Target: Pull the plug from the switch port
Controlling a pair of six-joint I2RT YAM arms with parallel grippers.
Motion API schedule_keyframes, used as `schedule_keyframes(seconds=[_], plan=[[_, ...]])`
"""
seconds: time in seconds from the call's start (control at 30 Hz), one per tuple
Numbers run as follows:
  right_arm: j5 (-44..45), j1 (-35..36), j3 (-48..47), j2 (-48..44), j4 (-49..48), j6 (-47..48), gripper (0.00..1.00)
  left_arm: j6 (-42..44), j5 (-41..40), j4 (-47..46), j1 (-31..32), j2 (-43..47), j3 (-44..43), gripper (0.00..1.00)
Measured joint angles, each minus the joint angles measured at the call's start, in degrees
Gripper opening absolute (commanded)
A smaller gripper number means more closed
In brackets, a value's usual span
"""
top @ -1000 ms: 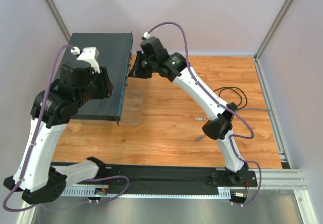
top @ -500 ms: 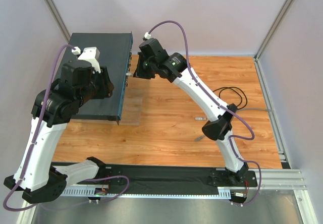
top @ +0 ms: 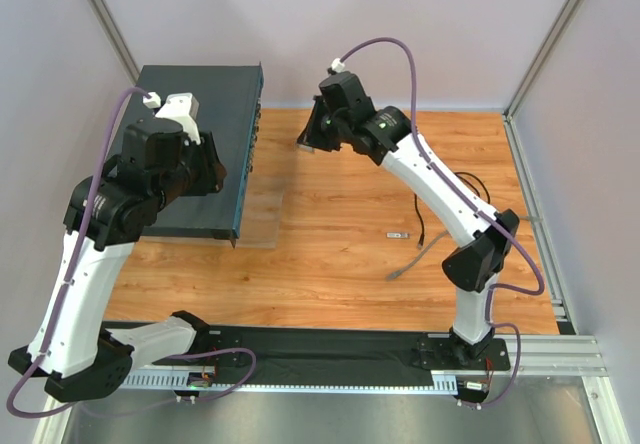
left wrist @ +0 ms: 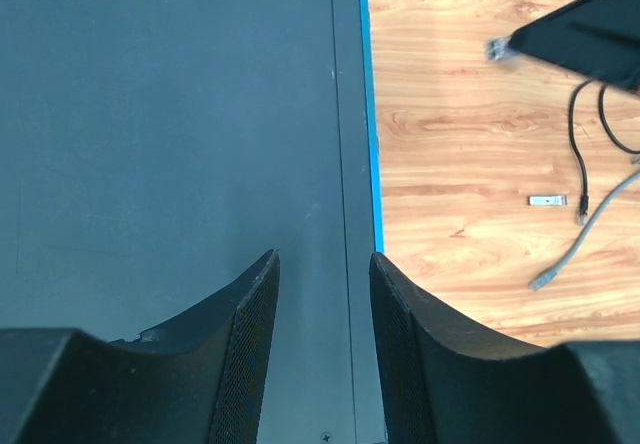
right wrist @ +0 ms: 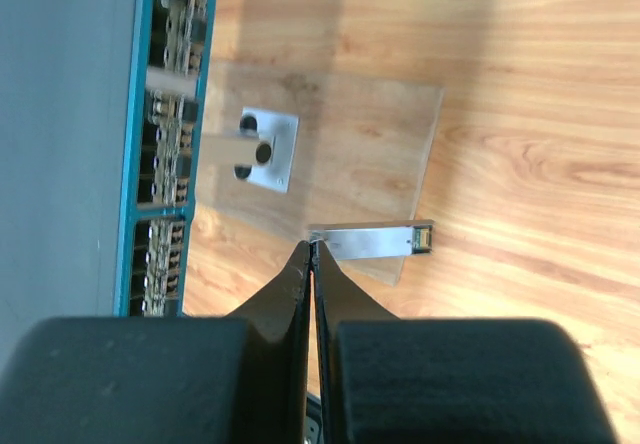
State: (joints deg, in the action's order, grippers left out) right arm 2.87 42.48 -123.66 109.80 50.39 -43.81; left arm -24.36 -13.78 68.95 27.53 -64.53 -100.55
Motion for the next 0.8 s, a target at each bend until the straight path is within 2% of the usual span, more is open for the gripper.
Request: schedule_keyframes(seconds=[0.2,0.37,0.6,0.8], plan=[[-0.9,-2.9,7.2,-6.0,-3.2,-0.7,0.00,0.0,0.0,0.0,-0.2,-0.5,0.0,0.50],[-1.9,-5.8,16.2,-12.3,-1.9,1.4,0.00,0.0,0.1,0.0,-0.2,-0.9,0.0,0.49],[-3.8,-12.0,36.1,-20.5,2.2,6.8,0.00,-0.3,1.0,0.0,-0.2,-2.6,-1.4,0.49],[-1.8,-15.2,47.9,-20.8,8.0,9.4,0.00,-1.1,2.7,0.0,-0.2,-2.8,-1.8,0.49]])
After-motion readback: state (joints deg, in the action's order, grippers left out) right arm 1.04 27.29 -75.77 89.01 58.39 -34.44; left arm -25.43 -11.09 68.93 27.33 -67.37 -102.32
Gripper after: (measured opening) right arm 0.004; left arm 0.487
